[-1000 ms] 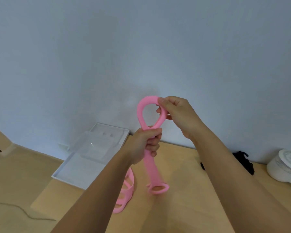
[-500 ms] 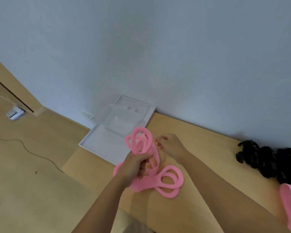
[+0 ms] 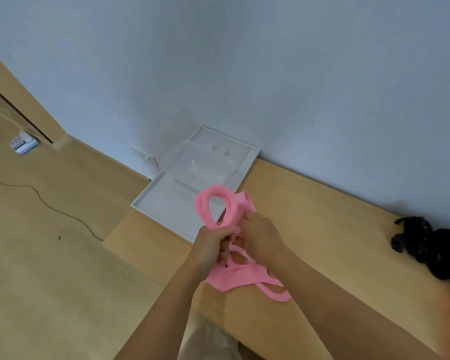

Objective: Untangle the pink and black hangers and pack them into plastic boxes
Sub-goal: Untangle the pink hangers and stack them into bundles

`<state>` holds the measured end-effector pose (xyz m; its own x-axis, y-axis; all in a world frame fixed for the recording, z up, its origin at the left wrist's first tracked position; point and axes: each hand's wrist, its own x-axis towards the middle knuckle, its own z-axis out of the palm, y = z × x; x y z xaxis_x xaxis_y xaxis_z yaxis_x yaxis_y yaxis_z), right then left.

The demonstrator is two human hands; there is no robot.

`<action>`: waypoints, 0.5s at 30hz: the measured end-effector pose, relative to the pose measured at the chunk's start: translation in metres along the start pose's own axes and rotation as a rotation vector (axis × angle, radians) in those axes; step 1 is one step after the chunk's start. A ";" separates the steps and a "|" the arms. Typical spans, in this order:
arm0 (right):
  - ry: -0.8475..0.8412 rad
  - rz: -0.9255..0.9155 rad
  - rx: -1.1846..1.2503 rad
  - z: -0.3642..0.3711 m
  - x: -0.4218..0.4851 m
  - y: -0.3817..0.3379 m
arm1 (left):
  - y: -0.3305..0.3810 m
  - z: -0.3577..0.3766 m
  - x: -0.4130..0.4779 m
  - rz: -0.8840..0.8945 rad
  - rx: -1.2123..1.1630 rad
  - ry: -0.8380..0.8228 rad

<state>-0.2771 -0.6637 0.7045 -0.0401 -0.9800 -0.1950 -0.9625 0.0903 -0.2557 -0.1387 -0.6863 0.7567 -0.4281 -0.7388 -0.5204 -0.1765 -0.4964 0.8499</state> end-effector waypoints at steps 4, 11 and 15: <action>-0.003 0.005 -0.075 -0.011 -0.003 0.003 | 0.002 0.002 0.001 0.024 0.029 -0.023; 0.281 0.206 0.280 -0.042 -0.024 0.021 | 0.018 0.024 -0.001 0.124 0.163 -0.101; 0.425 0.251 0.519 -0.071 -0.044 0.032 | 0.030 0.035 -0.005 0.192 0.179 -0.097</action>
<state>-0.3255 -0.6304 0.7723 -0.4465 -0.8933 0.0522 -0.6632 0.2912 -0.6895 -0.1733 -0.6815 0.7872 -0.5505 -0.7599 -0.3457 -0.2340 -0.2570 0.9377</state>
